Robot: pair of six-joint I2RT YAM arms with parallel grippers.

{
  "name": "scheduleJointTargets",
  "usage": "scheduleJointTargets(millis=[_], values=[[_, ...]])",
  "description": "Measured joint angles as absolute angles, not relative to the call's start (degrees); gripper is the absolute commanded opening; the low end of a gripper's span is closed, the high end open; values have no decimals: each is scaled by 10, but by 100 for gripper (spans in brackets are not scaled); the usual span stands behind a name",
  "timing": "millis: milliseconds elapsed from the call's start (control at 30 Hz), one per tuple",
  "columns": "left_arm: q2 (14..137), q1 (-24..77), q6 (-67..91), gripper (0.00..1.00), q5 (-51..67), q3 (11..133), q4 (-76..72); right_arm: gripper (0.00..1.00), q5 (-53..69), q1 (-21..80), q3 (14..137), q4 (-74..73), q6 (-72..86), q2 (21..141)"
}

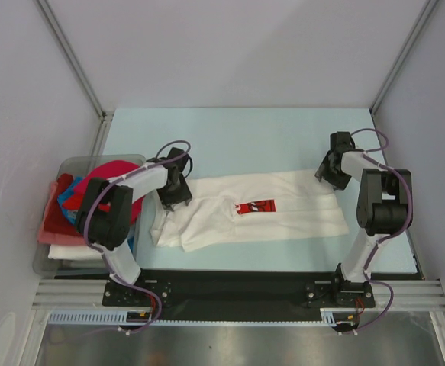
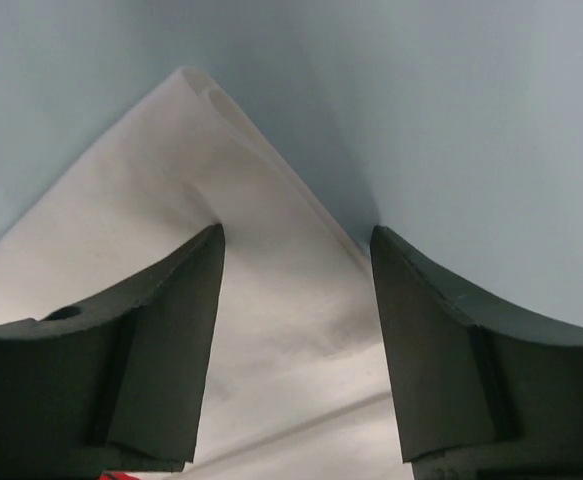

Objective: Fold and stack the t-shirts
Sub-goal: Fold the tshirt

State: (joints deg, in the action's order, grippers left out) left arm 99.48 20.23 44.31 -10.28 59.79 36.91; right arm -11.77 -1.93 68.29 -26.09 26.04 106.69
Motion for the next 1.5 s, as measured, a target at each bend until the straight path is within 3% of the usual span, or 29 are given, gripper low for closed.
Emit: scheduleJointTargets(millis=[100,233,467,633,867,933,967,1000,1033,1167,1300,1433,1500], values=[[1033,196,430,57,-83,647,406,55,-113,-19,677,-255,260,1065],[1081,189,413,56,-58,712,453,33,-96,-22,635,-230,261,1035],[1206,186,399,56,-28,896,523,31,-29,6,526,-211,280,943],[1310,184,398,56,-21,1071,580,31,3,120,448,-227,319,862],[1431,177,399,54,7,1283,544,27,-1,319,375,-302,418,720],[1441,173,399,54,16,1295,509,30,-14,356,372,-335,446,671],[1445,171,399,54,20,1299,490,37,-22,369,372,-348,459,646],[1451,168,399,54,24,1305,473,56,-30,382,372,-359,472,620],[1457,165,398,56,28,1312,454,59,-38,390,373,-370,485,599],[1469,157,389,58,43,1324,408,59,-88,403,409,-435,492,576],[1414,156,365,66,27,1230,353,56,-108,372,462,-434,449,590],[1303,156,339,77,-14,1115,350,53,-46,284,519,-366,363,653],[1240,156,331,77,-28,1074,347,53,9,239,548,-321,324,708]])
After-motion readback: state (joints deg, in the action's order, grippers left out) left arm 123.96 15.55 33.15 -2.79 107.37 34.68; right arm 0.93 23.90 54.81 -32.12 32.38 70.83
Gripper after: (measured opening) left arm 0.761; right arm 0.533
